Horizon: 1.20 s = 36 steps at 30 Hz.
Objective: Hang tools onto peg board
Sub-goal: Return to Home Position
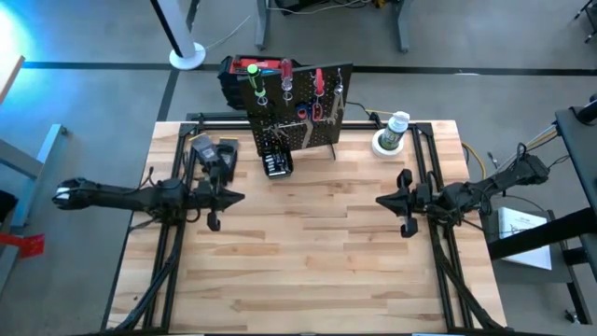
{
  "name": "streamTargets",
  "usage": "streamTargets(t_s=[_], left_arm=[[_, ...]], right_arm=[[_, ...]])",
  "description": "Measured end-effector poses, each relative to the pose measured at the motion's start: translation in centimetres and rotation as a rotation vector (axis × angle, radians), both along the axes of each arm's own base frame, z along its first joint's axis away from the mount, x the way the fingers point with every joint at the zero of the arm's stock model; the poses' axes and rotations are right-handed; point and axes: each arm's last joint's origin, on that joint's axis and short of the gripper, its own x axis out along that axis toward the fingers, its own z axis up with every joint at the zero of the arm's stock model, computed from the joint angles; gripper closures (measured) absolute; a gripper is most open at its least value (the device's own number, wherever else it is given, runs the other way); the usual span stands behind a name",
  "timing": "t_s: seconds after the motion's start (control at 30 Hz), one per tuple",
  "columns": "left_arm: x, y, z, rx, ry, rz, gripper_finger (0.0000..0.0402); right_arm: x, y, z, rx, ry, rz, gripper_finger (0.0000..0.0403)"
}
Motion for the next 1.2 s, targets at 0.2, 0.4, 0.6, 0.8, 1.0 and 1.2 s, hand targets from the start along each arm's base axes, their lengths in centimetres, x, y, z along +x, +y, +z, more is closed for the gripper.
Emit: streamTargets(t_s=[0.2, 0.4, 0.6, 0.8, 1.0, 1.2], left_arm=[[-0.6, 0.0, 0.0, -0.019, 0.007, 0.002, 0.0401], [-0.8, -0.1, -0.2, 0.045, 0.03, -0.023, 0.0401], [-1.1, -0.1, 0.0, 0.066, 0.01, -0.028, 0.0401], [-1.6, -0.3, 0.1, 0.007, -0.017, -0.107, 0.0401], [-2.1, -0.3, 0.0, 0.029, -0.026, -0.105, 0.0402], [-2.4, -0.3, 0.6, 0.07, -0.086, -0.102, 0.0401]], right_arm=[[0.0, 0.0, -0.3, -0.034, 0.026, -0.005, 0.0403], [0.1, -0.2, -0.4, 0.035, 0.022, -0.01, 0.0403], [0.0, -0.2, -0.6, -0.004, 0.003, 0.017, 0.0403], [-1.6, -0.8, 0.9, -0.025, 0.004, 0.013, 0.0403], [-3.1, -1.3, 1.1, -0.013, -0.082, 0.018, 0.0403], [-3.1, -1.3, -0.3, -0.026, -0.147, 0.032, 0.0403]])
